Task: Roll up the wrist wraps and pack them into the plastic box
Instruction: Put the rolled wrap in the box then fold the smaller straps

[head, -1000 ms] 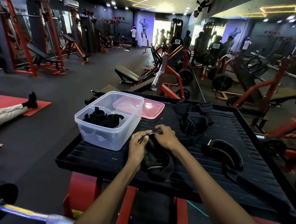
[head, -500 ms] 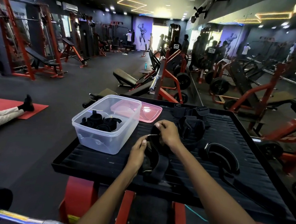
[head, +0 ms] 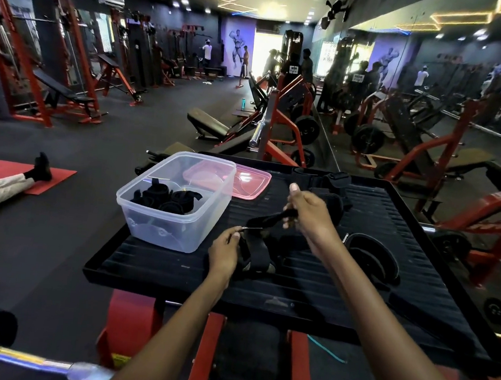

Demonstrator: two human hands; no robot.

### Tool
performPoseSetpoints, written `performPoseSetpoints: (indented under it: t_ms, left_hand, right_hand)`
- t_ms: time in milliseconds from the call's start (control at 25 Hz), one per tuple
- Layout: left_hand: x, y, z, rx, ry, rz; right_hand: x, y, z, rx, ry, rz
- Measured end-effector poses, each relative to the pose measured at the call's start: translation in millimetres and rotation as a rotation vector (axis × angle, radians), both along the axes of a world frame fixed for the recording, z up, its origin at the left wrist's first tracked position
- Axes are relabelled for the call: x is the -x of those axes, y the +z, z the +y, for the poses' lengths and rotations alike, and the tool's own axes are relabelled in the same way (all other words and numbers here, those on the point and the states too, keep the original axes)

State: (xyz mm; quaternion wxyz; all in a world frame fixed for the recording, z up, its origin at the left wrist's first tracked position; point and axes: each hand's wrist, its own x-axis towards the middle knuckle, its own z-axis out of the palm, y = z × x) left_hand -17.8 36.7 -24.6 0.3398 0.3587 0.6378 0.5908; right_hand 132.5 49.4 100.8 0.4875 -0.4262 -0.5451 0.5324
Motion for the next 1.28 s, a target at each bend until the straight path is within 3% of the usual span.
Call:
performPoseSetpoints:
  t_ms: [120, 240, 360, 720, 880, 1000, 1160, 1280]
  left_hand:
    - [0, 2, -1, 0.016, -0.039, 0.002]
    - [-3, 4, -1, -0.039, -0.125, -0.158]
    - [-5, 3, -1, -0.046, -0.087, -0.181]
    - [-6, 8, -6, -0.039, 0.018, 0.021]
    - [-4, 13, -8, 0.037, -0.037, -0.174]
    - [-8, 17, -10, 0.022, -0.040, -0.083]
    - [-11, 28, -4, -0.079, 0.090, -0.358]
    - [-12, 39, -1, -0.162, 0.163, -0.503]
  right_hand:
    - [-8, -5, -14, 0.255, 0.046, 0.180]
    - [-13, -10, -19, 0.428, 0.056, 0.344]
    - [-12, -18, -32, 0.518, 0.136, 0.366]
    - [-2, -68, -77, 0.411, 0.135, -0.035]
    - [-1, -79, -73, 0.322, 0.129, -0.180]
    - [1, -78, -76, 0.249, 0.132, -0.265]
    - [2, -68, -79, 0.110, 0.106, -0.137]
    - [7, -68, -79, -0.033, 0.066, -0.181]
